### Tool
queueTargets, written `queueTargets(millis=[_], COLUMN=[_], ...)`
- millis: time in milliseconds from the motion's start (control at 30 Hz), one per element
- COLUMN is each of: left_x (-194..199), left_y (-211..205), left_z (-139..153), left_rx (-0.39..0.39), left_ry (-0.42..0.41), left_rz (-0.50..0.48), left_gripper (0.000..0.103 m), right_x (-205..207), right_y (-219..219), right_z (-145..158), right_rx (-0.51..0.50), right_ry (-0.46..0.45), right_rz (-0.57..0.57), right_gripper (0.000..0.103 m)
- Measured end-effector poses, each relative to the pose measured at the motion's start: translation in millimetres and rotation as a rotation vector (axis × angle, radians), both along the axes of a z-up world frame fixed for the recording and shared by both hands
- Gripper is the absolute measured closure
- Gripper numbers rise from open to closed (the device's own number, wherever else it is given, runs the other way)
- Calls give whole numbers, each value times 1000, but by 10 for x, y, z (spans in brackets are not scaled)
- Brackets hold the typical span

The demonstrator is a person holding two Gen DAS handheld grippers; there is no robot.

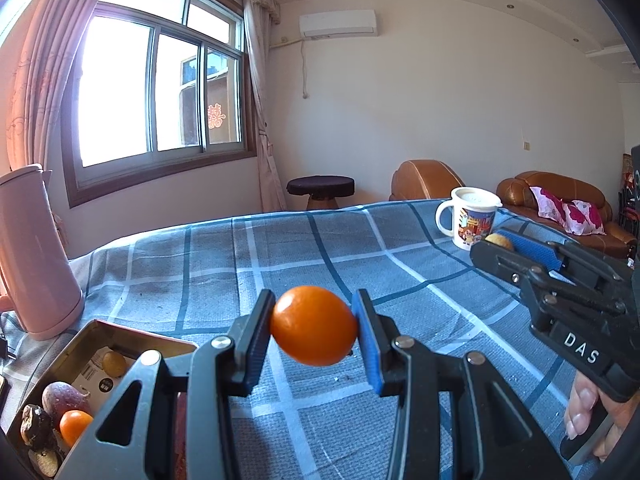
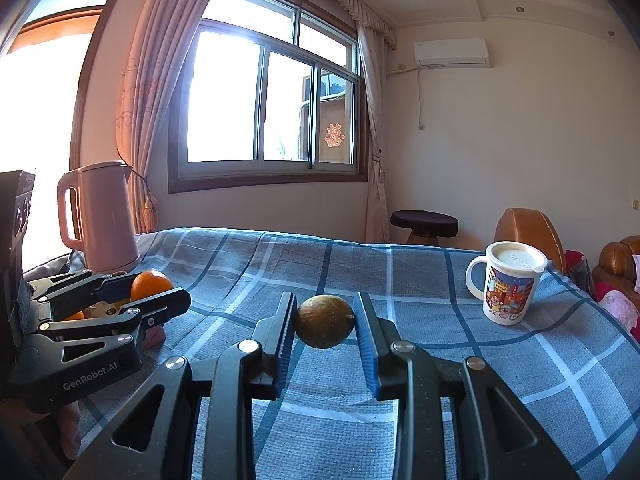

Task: Organize fruits
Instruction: 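Carry the small orange in the left tool while the right tool carries the brown fruit toward the tin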

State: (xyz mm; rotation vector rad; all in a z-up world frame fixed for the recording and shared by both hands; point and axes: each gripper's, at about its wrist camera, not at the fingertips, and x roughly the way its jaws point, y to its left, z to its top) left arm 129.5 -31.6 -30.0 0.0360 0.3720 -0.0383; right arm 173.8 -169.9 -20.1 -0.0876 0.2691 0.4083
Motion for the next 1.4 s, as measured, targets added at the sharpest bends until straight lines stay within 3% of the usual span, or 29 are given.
queueTargets(millis=[700,1400], left_x=[-195,-467], left_y=[129,397], left_z=[0,21], left_rx=[-17,-18], left_ry=[0,-20], left_rz=[3,41], left_gripper=[61,61], right_x=[-137,-351], right_y=[116,617], right_z=[5,-15], right_rx=[-14,-74], right_ry=[-20,-32], right_rz=[51,160], right_gripper=[72,72])
